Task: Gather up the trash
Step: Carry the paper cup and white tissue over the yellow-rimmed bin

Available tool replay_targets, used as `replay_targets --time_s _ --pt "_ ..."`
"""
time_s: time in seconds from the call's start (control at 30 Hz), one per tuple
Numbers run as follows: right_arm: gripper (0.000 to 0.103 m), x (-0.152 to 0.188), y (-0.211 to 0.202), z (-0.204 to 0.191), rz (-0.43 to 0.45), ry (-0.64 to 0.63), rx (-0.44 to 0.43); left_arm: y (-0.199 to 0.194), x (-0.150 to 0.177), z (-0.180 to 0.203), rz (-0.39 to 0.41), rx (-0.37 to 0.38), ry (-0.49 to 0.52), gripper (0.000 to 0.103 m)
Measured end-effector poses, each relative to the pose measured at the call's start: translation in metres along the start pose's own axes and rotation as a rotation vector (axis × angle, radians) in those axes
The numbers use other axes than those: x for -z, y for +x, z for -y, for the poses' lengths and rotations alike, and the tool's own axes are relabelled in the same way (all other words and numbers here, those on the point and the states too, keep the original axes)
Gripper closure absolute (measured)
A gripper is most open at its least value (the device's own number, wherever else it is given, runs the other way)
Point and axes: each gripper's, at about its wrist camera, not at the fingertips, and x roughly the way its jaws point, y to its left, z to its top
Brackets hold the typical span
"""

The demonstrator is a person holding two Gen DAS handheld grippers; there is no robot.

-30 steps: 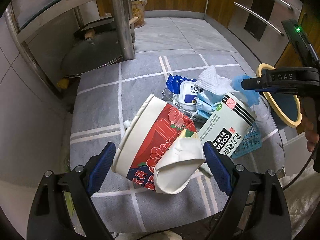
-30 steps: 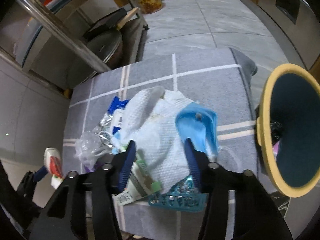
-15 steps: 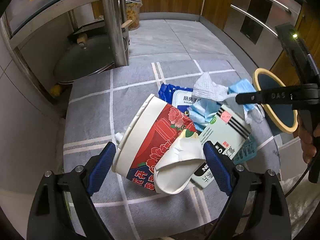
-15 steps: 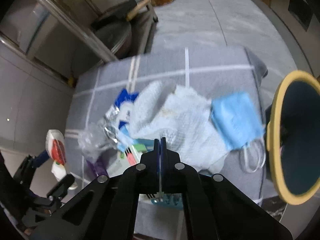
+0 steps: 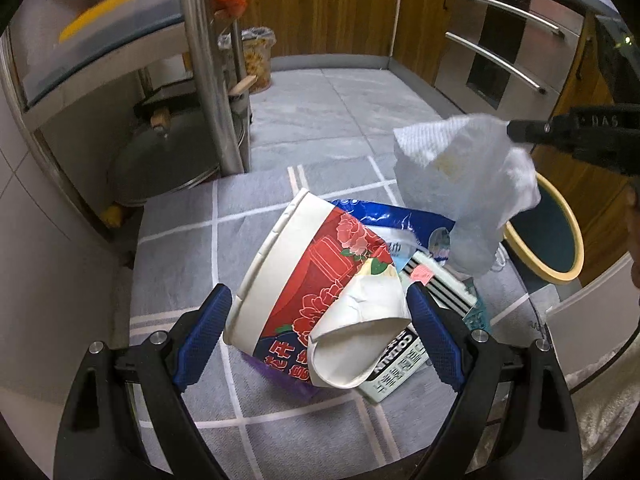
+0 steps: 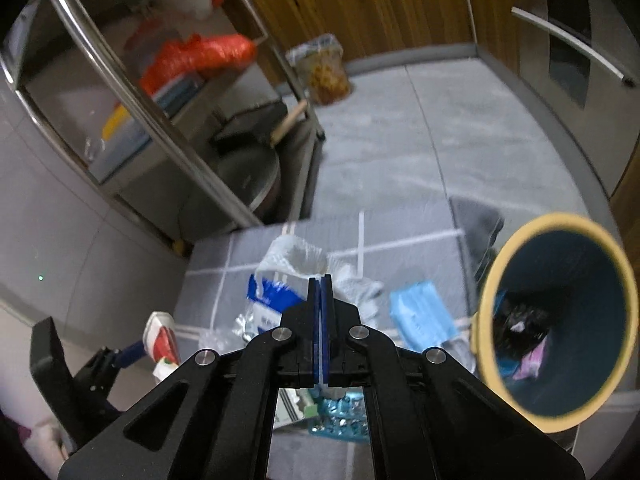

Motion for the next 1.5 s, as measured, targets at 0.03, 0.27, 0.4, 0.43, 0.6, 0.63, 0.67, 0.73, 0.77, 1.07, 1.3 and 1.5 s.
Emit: replay_targets --time_s 0.03,0.27,0.4,0.43,0.6,0.63,0.67,0.73,0.77,1.07,1.3,1.5 --pt "0.101 -0.001 -0.005 0.001 0.017 0.004 -0.004 -0.002 -0.001 0.002 0.008 0.0 0.004 0.016" --pt "0.101 -0.009 -0.038 0.009 0.122 0.009 -0.034 -0.018 -0.007 0.017 0.066 0.012 0.024 0.016" --pt "0.101 -0.011 -0.06 0.015 0.176 0.021 -0.056 -0.019 -0.006 0.026 0.065 0.017 0.039 0.016" --pt "0.101 -0.012 -0.066 0.016 0.192 0.023 -0.062 -0.02 -0.007 0.028 0.066 0.018 0.041 0.016" --pt "0.101 -0.015 -0.095 0.017 0.261 0.0 -0.078 -0.032 -0.014 0.029 0.098 0.034 0.03 0.016" --pt "0.101 -0.014 -0.099 0.017 0.272 -0.004 -0.08 -0.038 -0.018 0.027 0.11 0.045 0.021 0.016" --pt "0.101 -0.014 -0.105 0.017 0.284 -0.01 -0.08 -0.044 -0.023 0.025 0.123 0.056 0.015 0.016" --pt "0.101 -0.014 -0.117 0.019 0.307 -0.02 -0.079 -0.053 -0.032 0.023 0.137 0.065 0.009 0.016" --pt "0.101 -0.013 -0.124 0.021 0.32 -0.022 -0.079 -0.056 -0.037 0.021 0.142 0.069 0.004 0.016" --pt "0.101 -0.007 -0.163 0.052 0.41 0.006 -0.037 -0.063 -0.076 0.038 0.172 0.1 0.001 0.016" --pt "0.101 -0.005 -0.175 0.095 0.43 0.066 0.022 -0.043 -0.106 0.107 0.175 0.2 0.106 0.016" --pt "0.101 -0.009 -0.17 0.134 0.421 0.117 0.093 -0.014 -0.114 0.179 0.14 0.28 0.233 0.016"
